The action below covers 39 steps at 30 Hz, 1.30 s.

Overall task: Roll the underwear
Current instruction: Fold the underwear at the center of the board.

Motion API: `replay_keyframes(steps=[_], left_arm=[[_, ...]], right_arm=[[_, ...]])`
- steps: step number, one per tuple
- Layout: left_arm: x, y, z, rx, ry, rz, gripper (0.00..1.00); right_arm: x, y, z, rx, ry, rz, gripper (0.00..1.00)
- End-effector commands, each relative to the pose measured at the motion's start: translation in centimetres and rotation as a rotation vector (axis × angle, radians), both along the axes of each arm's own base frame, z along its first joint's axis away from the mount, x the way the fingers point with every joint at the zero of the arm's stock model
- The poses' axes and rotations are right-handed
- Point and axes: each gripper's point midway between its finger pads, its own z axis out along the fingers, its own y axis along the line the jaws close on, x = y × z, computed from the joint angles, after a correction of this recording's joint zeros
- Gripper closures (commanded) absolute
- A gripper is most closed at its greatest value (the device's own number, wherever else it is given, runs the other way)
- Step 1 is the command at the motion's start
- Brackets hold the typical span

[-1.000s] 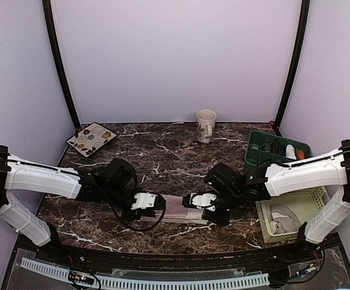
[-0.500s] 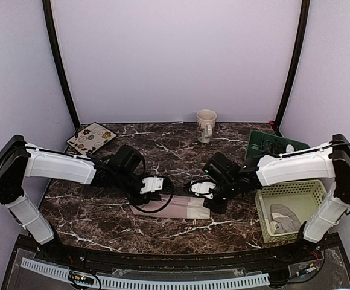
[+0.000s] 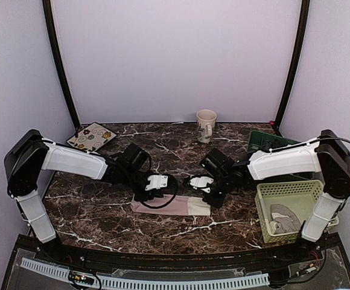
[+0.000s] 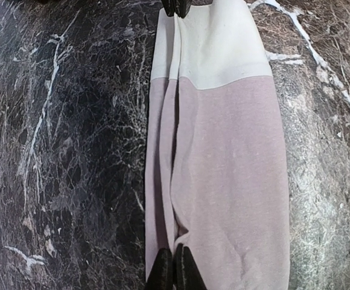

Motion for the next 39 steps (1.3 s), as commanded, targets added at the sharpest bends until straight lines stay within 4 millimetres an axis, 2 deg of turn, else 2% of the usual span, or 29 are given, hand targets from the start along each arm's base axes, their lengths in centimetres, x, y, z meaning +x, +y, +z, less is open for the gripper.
replay_keyframes(steps=[1, 11, 15, 20, 25, 27, 30, 35, 39], left_arm=[[1.2, -0.3, 0.6, -0.011, -0.028, 0.013, 1.0], [1.9, -0.1, -1.0, 0.018, -0.025, 0.048, 1.0], [2.2, -0.3, -1.0, 0.006, -0.023, 0.068, 1.0], [3.0, -0.8, 0.0, -0.018, -0.039, 0.087, 1.0], [3.0, -1.0, -0.7, -0.006, -0.031, 0.078, 1.0], [3.1, -0.9, -1.0, 0.001, -0.026, 0.09, 0.98], [3.3, -0.6, -0.9, 0.002, -0.026, 0.119, 0.88], [5.4, 0.5, 1.5, -0.016, -0.092, 0.271, 0.69], [6.2, 1.1, 3.7, -0.035, -0.03, 0.437, 0.6]], right_arm=[[1.2, 0.7, 0.0, 0.013, -0.019, -0.009, 1.0], [1.6, 0.3, -0.8, -0.013, -0.005, -0.01, 1.0], [1.5, 0.2, -0.9, -0.015, -0.001, -0.006, 1.0], [1.8, 0.3, -0.6, -0.011, -0.015, -0.015, 1.0], [2.0, 0.4, -0.4, -0.012, -0.017, -0.015, 1.0], [1.9, 0.3, -0.5, -0.019, -0.007, -0.016, 1.0], [2.0, 0.3, -0.2, -0.017, -0.009, -0.035, 1.0], [3.3, -0.1, 2.3, -0.004, -0.077, -0.105, 0.78], [3.6, -0.4, 3.7, 0.023, -0.061, -0.161, 0.6]])
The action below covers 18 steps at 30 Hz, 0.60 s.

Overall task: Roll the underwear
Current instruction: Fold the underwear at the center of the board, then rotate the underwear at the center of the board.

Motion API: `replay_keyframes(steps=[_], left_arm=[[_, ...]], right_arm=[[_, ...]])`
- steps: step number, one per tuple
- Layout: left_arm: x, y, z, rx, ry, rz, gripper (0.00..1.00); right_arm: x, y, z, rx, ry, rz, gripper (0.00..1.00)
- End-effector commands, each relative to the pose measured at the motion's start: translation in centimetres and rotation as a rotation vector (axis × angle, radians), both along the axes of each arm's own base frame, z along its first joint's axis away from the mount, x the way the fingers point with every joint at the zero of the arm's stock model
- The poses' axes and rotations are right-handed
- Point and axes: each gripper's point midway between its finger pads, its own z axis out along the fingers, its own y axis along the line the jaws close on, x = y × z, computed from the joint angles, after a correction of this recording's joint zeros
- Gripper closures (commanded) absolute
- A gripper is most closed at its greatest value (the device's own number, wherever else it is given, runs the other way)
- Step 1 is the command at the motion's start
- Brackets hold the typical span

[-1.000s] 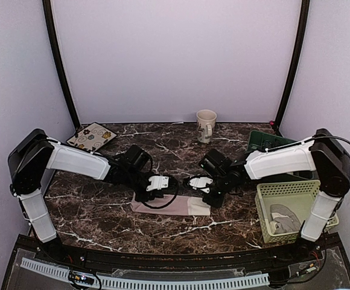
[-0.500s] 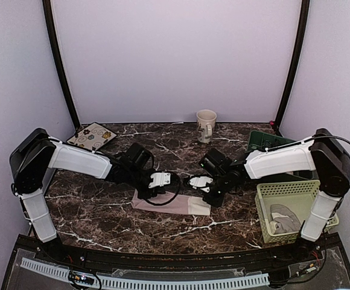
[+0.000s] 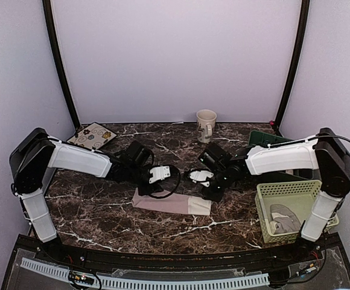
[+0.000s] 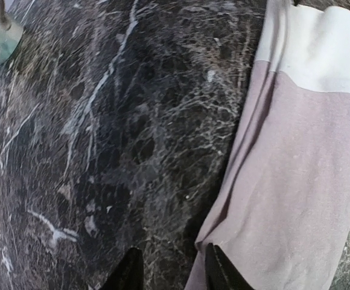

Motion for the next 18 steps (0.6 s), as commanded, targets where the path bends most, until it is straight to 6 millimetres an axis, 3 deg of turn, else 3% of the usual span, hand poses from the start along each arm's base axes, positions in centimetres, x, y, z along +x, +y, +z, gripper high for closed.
replay_keyframes(steps=[1, 4, 8, 13, 18], left_arm=[[1.6, 1.0, 5.0, -0.083, 0.029, 0.239, 0.58], [1.1, 2.4, 6.2, -0.116, 0.091, 0.383, 0.52], [-1.3, 3.4, 7.2, -0.179, 0.236, 0.491, 0.5], [-4.7, 5.1, 6.1, -0.197, 0.416, 0.604, 0.5], [-6.8, 6.4, 5.4, -0.238, 0.509, 0.696, 0.53]], right_arm=[[1.8, 0.3, 3.9, 0.086, -0.025, -0.106, 0.57], [2.0, 0.8, 4.5, 0.142, 0.052, -0.163, 0.5], [0.7, 3.0, 4.2, 0.241, 0.233, -0.164, 0.45], [-0.7, 4.3, 2.1, 0.25, 0.376, -0.148, 0.44], [-1.2, 4.1, -0.9, 0.208, 0.45, -0.16, 0.44]])
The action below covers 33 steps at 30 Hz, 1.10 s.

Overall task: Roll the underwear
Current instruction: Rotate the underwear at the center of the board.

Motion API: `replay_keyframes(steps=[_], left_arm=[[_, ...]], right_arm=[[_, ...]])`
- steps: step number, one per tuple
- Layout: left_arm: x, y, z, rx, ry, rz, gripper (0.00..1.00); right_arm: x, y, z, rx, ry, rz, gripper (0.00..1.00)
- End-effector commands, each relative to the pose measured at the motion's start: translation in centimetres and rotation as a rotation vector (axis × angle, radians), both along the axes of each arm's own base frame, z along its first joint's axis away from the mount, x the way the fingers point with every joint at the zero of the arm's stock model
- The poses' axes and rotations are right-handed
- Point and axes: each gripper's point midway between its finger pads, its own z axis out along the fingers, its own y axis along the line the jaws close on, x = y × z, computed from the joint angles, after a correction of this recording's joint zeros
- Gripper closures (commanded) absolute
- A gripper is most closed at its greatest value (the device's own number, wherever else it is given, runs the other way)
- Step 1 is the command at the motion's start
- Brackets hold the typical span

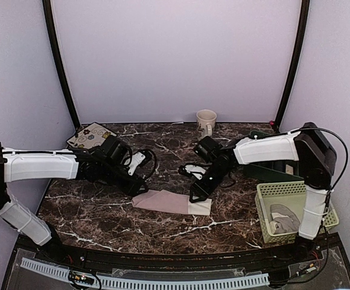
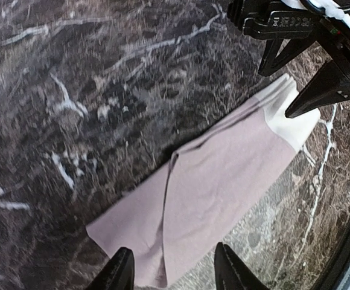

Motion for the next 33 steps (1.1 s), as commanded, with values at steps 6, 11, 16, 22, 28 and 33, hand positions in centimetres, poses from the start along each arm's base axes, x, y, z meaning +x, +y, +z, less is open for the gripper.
replay_keyframes(steps=[6, 11, 16, 22, 28, 33], left_arm=[[-3.9, 2.8, -3.1, -0.026, 0.29, 0.252, 0.57], [-4.2, 3.8, -5.2, 0.017, 0.37, 0.363, 0.67], [-3.3, 4.2, -6.1, 0.039, 0.382, 0.424, 0.73], [-1.7, 4.1, -7.2, 0.051, 0.392, 0.445, 0.76], [0.6, 4.0, -8.8, 0.085, 0.393, 0.448, 0.79], [2.9, 3.8, -9.9, 0.104, 0.393, 0.426, 0.82]], right_arm=[[-1.3, -0.8, -3.9, -0.062, 0.128, -0.012, 0.55], [-2.6, -1.2, -4.4, -0.058, 0.185, -0.021, 0.73], [-4.0, -1.7, -4.4, -0.046, 0.229, -0.041, 0.91], [-6.1, -1.5, -3.9, 0.002, 0.298, -0.095, 0.94], [-8.3, 0.3, -2.7, 0.079, 0.343, -0.157, 0.86], [-8.7, 0.6, -1.5, 0.143, 0.37, -0.268, 0.62]])
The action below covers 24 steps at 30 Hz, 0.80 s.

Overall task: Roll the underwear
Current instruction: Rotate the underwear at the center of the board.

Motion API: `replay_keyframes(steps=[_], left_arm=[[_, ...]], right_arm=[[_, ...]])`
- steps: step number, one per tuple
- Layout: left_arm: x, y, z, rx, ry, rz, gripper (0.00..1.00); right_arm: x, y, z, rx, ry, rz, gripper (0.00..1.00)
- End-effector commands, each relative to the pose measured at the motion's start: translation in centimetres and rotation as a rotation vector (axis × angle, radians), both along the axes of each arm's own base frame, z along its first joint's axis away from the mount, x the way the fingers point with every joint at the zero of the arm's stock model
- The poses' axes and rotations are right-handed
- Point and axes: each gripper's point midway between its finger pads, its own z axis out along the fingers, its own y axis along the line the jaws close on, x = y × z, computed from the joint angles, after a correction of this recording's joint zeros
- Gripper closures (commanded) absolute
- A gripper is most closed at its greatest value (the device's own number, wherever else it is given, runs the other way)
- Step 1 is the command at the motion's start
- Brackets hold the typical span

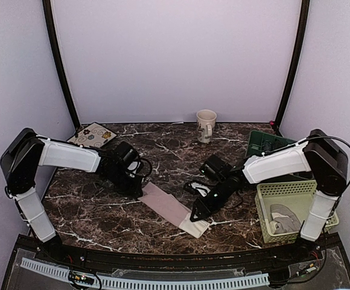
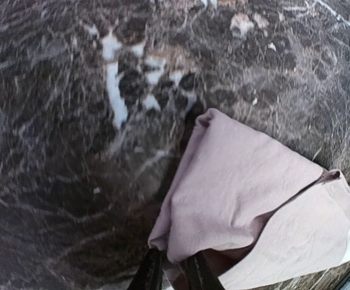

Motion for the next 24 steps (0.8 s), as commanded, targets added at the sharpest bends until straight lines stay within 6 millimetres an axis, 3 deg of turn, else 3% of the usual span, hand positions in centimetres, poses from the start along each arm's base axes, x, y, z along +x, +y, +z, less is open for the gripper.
replay_keyframes(steps=[1, 7, 9, 12, 15, 18, 24], left_arm=[[2.1, -0.1, -1.1, 0.023, -0.005, -0.046, 0.83], [5.4, -3.0, -2.0, 0.024, -0.036, -0.182, 0.85], [8.1, -3.6, -1.6, -0.001, -0.071, -0.206, 0.84], [10.7, -5.1, -0.6, -0.027, -0.125, -0.251, 0.73], [12.7, -5.8, 1.5, -0.015, -0.178, -0.274, 0.62], [13.7, -5.2, 3.6, 0.022, -0.215, -0.269, 0.57], [13.0, -3.4, 7.4, 0.042, -0.306, -0.257, 0.56]], right_arm=[[-0.2, 0.3, 1.4, 0.039, 0.043, -0.127, 0.6], [1.2, -0.9, 3.1, 0.059, 0.014, -0.195, 0.54], [1.6, -1.2, 3.0, 0.06, 0.016, -0.21, 0.55], [2.0, -0.7, 2.3, 0.067, 0.047, -0.217, 0.55], [2.2, -0.4, 1.1, 0.043, 0.073, -0.22, 0.55], [2.0, -0.1, 0.2, 0.042, 0.109, -0.218, 0.57], [0.2, 1.5, 0.6, 0.13, 0.192, -0.173, 0.77]])
